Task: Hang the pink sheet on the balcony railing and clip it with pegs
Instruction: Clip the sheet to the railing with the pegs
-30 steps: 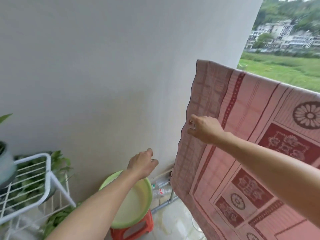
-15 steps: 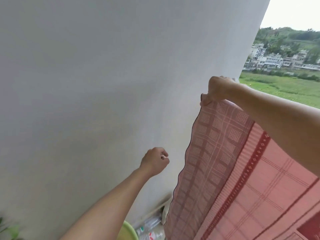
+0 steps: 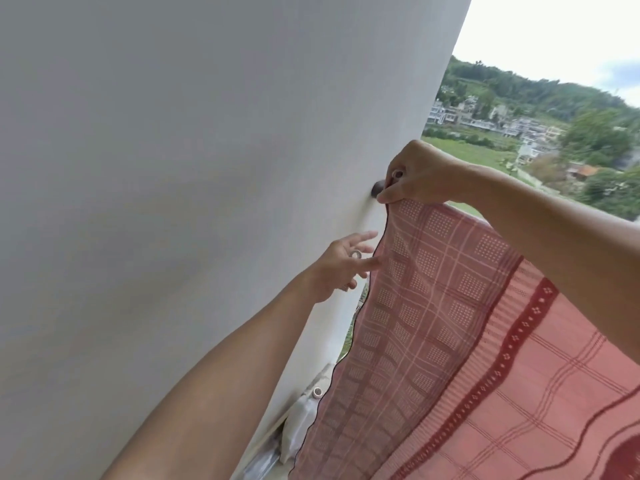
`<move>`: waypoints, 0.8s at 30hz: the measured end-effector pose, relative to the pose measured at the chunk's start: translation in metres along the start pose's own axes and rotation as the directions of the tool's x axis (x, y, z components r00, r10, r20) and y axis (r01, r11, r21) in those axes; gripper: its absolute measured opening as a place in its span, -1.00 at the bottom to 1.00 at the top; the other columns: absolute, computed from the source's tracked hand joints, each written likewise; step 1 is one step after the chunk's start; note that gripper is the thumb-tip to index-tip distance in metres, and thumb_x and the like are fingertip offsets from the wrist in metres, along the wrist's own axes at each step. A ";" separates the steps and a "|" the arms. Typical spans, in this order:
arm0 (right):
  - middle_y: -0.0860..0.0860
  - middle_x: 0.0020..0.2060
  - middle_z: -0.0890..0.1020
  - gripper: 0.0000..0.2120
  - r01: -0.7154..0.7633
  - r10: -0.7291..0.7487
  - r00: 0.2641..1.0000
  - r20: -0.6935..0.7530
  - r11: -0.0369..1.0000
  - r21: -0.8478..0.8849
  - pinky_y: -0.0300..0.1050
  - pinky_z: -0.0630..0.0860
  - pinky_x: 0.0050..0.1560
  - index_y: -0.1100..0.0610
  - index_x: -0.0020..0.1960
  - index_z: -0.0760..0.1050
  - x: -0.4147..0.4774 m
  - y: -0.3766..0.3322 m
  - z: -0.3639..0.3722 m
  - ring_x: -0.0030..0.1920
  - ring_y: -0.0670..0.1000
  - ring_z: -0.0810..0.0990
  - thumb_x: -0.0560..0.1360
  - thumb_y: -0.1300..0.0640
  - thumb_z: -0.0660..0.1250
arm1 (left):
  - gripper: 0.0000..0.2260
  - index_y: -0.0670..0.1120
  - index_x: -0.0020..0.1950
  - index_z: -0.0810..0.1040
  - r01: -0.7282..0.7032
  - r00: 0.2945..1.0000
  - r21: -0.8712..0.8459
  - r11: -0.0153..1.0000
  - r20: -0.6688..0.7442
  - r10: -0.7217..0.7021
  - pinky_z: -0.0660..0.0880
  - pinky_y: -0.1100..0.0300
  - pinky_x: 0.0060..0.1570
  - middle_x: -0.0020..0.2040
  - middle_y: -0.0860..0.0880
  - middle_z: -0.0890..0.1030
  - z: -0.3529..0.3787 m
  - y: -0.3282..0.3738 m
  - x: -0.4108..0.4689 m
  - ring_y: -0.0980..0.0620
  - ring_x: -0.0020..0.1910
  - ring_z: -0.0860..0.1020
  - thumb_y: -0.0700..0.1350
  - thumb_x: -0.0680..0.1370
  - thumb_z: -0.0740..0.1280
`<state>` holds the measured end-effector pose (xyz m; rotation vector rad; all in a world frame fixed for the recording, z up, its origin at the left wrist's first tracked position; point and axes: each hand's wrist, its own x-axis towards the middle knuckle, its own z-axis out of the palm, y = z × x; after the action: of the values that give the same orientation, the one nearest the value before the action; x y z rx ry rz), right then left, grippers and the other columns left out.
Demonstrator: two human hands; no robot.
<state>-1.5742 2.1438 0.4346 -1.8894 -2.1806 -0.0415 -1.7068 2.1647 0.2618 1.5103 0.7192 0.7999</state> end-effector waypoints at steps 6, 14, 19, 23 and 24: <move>-0.08 -0.45 0.52 -0.84 -0.053 0.052 0.999 0.011 0.995 0.081 -0.42 0.30 -0.53 0.08 -0.29 0.59 0.000 -0.006 0.014 -0.46 -0.16 0.42 0.36 0.08 0.56 | -0.80 -0.24 0.04 0.62 0.059 0.994 -0.102 0.993 0.098 -0.049 0.31 0.35 -0.56 -0.38 0.02 0.54 -0.002 -0.008 0.013 0.19 -0.55 0.43 -0.12 0.53 0.42; -0.01 -0.28 0.57 -0.61 -0.106 0.108 0.993 -0.050 0.994 0.036 -0.21 0.36 -0.36 0.16 -0.09 0.61 0.001 -0.009 0.013 -0.32 -0.07 0.46 0.33 -0.16 0.53 | -0.88 -0.20 -0.12 0.65 0.028 0.993 -0.231 0.973 -0.104 -0.054 0.23 0.32 -0.59 -0.38 -0.07 0.53 -0.003 -0.046 0.011 0.10 -0.57 0.37 -0.14 0.48 0.47; 0.26 -0.16 0.53 -0.55 -0.139 0.130 0.989 0.073 0.981 0.138 -0.08 0.38 -0.24 0.46 0.24 0.42 -0.002 -0.025 -0.006 -0.23 0.09 0.44 0.51 0.15 0.36 | -0.85 -0.24 -0.02 0.65 0.009 0.996 -0.217 0.976 -0.083 -0.028 0.26 0.32 -0.60 -0.38 -0.02 0.55 0.001 -0.039 0.009 0.18 -0.58 0.42 -0.16 0.52 0.43; 0.33 -0.13 0.60 -0.56 -0.072 0.060 0.995 0.085 0.987 0.146 -0.05 0.46 -0.20 0.47 0.16 0.46 -0.007 -0.036 0.006 -0.24 0.16 0.52 0.54 0.08 0.37 | -0.83 -0.24 0.02 0.65 -0.003 0.994 -0.233 0.972 -0.108 -0.023 0.27 0.32 -0.60 -0.37 -0.03 0.56 0.000 -0.044 0.009 0.17 -0.57 0.44 -0.15 0.52 0.42; 0.23 -0.23 0.58 -0.58 -0.055 0.042 0.993 0.113 0.992 0.112 -0.08 0.42 -0.23 0.43 0.07 0.52 -0.007 -0.038 0.010 -0.29 0.11 0.48 0.52 0.04 0.40 | -0.83 -0.26 0.02 0.65 -0.010 0.993 -0.235 0.972 -0.119 -0.018 0.27 0.32 -0.60 -0.37 -0.04 0.56 -0.001 -0.044 0.008 0.18 -0.57 0.44 -0.16 0.52 0.43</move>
<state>-1.6120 2.1328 0.4291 -1.9213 -2.1557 0.1978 -1.7026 2.1761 0.2186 1.2545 0.6895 0.9454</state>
